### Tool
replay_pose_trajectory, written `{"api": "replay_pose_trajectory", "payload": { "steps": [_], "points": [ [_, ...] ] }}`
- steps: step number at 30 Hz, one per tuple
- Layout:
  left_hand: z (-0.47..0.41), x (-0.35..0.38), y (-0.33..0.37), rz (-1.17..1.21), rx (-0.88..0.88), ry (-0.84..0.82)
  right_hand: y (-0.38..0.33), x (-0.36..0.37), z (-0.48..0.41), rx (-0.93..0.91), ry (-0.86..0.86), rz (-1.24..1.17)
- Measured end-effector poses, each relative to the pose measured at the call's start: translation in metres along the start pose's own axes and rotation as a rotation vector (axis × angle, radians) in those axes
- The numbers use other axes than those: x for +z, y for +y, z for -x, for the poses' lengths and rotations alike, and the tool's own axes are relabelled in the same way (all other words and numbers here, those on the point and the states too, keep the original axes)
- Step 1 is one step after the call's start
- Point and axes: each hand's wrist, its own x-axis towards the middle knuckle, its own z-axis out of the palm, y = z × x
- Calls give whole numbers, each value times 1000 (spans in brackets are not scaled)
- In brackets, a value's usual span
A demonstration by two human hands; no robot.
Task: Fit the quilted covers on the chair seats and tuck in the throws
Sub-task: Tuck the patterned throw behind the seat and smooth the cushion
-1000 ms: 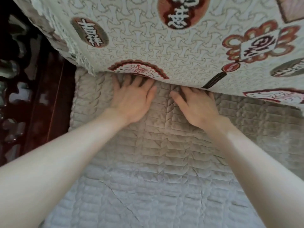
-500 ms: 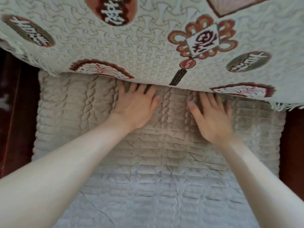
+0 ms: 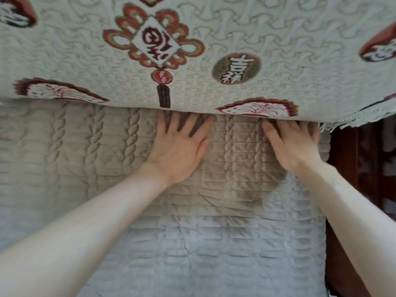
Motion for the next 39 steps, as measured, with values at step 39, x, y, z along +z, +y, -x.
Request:
{"api": "replay_pose_trajectory", "payload": {
  "steps": [39],
  "points": [
    [69, 36, -2, 94, -301, 76, -42, 64, 66, -514, 154, -72]
  ]
}}
